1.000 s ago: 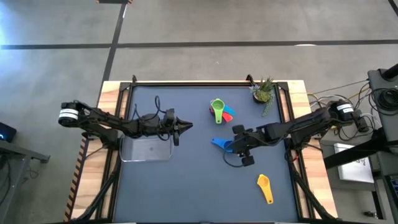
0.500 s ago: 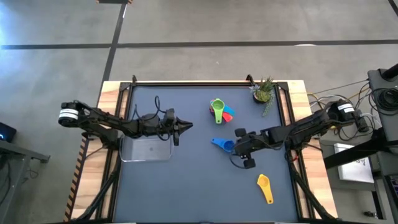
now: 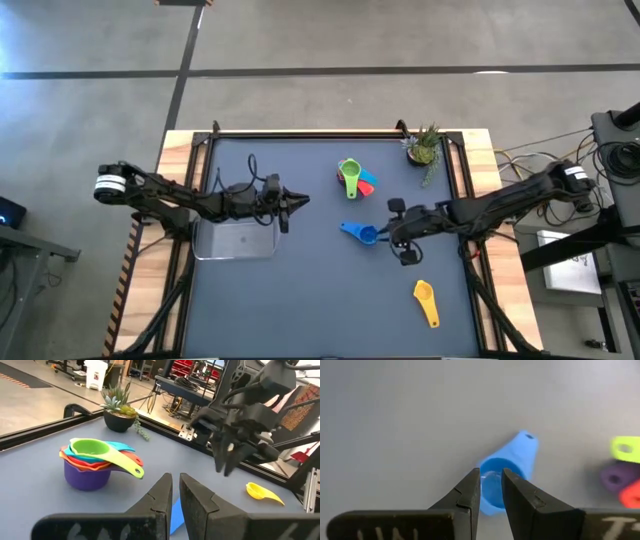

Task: Nest measuring cups in basket
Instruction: Stack the blue measuring cup on top of the green measuring cup

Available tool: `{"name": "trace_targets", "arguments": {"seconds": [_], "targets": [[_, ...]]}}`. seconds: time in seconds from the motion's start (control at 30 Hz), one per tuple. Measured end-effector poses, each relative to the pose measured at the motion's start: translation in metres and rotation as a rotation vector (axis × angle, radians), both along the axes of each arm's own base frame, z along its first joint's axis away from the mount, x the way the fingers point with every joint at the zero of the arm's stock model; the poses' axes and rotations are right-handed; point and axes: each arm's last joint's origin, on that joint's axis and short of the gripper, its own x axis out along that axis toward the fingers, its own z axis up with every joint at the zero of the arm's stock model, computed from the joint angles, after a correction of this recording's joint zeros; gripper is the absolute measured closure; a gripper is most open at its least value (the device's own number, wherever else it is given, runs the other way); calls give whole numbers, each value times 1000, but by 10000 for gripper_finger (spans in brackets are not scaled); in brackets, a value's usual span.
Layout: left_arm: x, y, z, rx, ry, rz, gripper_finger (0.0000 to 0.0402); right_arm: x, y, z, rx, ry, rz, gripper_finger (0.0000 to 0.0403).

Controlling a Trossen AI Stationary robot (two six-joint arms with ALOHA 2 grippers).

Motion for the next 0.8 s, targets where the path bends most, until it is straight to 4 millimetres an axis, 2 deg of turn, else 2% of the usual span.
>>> {"name": "trace_targets", "arguments": {"seconds": [0.2,0.43,0.8], "targets": [[0,-1,0,0,1,-4,384,-6,-5,-8,-81,17,-126,333],[1,-1,1,0,-2,-5,384,-7,-7,-23,-119,81,-146,333],[5,-1,7,19,-13,-7,384,-2,-6,-22,-100,74,-164,344]]}}
